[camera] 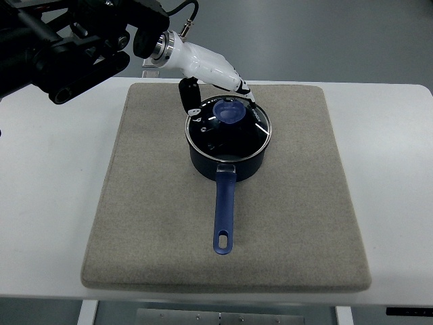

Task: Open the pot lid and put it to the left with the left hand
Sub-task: 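Lower the left hand onto the blue lid knob and close fingers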

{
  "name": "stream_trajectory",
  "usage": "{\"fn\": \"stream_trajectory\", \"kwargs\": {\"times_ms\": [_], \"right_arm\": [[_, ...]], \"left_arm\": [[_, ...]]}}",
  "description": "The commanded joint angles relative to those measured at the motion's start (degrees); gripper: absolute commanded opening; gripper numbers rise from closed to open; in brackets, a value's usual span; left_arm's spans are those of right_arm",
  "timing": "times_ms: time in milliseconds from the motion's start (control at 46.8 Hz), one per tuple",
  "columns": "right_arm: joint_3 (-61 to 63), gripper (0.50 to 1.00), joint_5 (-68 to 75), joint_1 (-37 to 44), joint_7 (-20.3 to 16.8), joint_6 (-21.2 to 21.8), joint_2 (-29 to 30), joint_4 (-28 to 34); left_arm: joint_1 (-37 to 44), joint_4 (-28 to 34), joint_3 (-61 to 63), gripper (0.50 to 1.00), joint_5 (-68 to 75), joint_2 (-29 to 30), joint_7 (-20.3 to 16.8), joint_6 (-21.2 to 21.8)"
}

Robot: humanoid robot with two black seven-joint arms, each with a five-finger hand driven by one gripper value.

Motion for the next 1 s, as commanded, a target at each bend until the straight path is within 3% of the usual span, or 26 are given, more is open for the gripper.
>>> {"fn": "stream_trajectory", "kwargs": {"times_ms": [0, 491, 726, 918, 982], "right_arm": [[0.00, 0.917, 0.00, 0.00, 0.00, 0.00, 0.00, 0.00], [0.00, 0.917, 0.00, 0.00, 0.00, 0.00, 0.00, 0.00], [0.00, 0.917, 0.00, 0.00, 0.00, 0.00, 0.00, 0.00], [0.00, 0.917, 0.00, 0.00, 0.00, 0.00, 0.00, 0.00], [0.00, 0.917, 0.00, 0.00, 0.00, 0.00, 0.00, 0.00]], "left_arm": [[-0.45, -0.09, 0.18, 0.943, -0.08, -0.17, 0.00, -0.14], [-1.15, 0.88, 0.97, 0.943, -0.35, -2.02, 0.00, -4.45], [-0.71, 5.62, 0.97, 0.941, -0.08, -4.22, 0.00, -4.27], [-0.54, 5.28, 1.41, 0.943, 0.01, -4.31, 0.00, -4.01], [-0.45, 5.10, 1.41, 0.971, 0.01, -4.31, 0.00, -3.31]]}}
